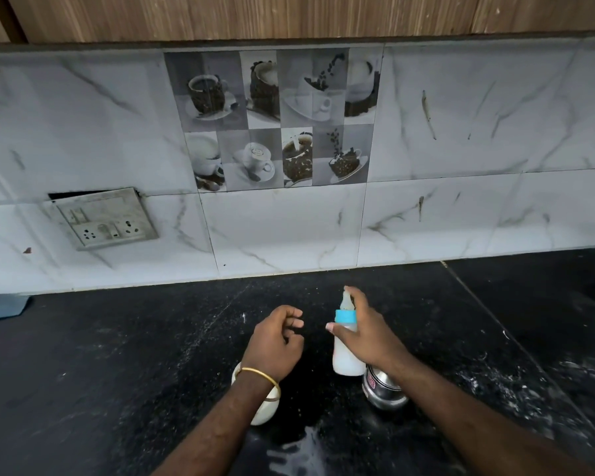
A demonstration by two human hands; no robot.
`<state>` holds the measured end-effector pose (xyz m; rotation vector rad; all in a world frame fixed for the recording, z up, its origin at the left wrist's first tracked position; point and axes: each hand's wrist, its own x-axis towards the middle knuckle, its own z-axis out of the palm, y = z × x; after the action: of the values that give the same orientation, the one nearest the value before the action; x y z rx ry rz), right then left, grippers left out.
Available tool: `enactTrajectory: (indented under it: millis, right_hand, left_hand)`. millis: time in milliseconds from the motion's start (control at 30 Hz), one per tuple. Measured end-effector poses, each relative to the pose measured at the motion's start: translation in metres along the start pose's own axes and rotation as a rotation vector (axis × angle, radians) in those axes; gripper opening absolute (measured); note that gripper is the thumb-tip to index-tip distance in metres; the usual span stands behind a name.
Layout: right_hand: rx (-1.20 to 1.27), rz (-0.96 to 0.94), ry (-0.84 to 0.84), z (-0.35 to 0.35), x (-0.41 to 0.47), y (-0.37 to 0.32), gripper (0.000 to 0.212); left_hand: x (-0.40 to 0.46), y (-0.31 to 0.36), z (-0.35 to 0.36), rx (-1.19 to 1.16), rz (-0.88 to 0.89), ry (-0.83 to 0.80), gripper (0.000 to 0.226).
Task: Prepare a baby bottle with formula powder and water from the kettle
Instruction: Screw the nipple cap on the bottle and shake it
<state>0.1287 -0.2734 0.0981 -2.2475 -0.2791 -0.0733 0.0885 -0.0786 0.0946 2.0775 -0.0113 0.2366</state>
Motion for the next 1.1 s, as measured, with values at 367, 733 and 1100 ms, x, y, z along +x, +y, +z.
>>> enactTrajectory:
  millis: [367, 733, 1100]
  right_hand:
    - [0.135, -0.100, 0.203, -0.010, -0.001, -0.002, 0.075]
    - [0.377, -0.064, 0.590, -0.021, 0.017, -0.004, 0.075]
    - [0.295, -0.016, -0.007, 0.009, -0.002, 0.013, 0.100]
  left_hand:
    - [0.003, 0.002, 0.005, -0.009, 0.014, -0.002, 0.039]
    - [0.008, 0.007, 0.009, -0.016, -0.001, -0.015, 0.034]
    - [0.005, 0.007, 0.017, -0.009, 0.008, -0.037, 0.035]
